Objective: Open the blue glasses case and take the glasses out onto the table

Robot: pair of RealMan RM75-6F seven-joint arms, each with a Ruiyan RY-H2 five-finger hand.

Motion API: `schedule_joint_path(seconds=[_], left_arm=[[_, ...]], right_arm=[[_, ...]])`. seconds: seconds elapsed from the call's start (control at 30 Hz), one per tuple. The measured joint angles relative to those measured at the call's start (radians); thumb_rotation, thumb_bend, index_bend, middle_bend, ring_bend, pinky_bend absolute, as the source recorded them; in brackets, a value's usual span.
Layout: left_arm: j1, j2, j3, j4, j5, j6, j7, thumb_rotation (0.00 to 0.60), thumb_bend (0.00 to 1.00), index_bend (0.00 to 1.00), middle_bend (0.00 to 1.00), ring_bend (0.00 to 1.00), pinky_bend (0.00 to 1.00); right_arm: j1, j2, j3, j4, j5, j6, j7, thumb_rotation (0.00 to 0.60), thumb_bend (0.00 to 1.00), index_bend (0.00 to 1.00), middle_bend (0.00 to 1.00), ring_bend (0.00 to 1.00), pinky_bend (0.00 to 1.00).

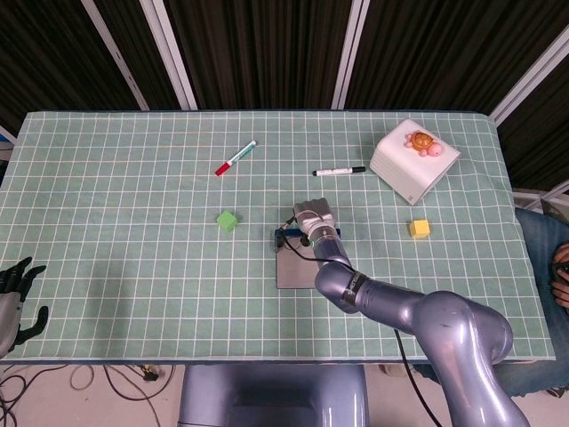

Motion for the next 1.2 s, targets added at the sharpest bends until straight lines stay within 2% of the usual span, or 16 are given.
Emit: schedule_joint_path(seconds=[0.77, 1.2], left_arm=[[-0.002, 0.000, -0.001, -0.003, -0.008, -0.001, 0.002, 0.600, 0.47, 0.13, 0.00, 0.00, 0.03], [-0.004, 0.001, -0.001, -0.003, -0.013, -0.002, 0.003, 0.600, 0.47, 0.13, 0.00, 0.00, 0.03]], right_arm=[[0.023, 0.020, -0.010, -0.007, 0.062, -0.017, -0.033, 0.600, 0.45, 0.36, 0.36, 0.36, 0.33], [0.018, 0.007, -0.011, 0.011, 0.052, -0.024, -0.023, 0.600, 0.45, 0.37, 0.37, 0.36, 0.33]])
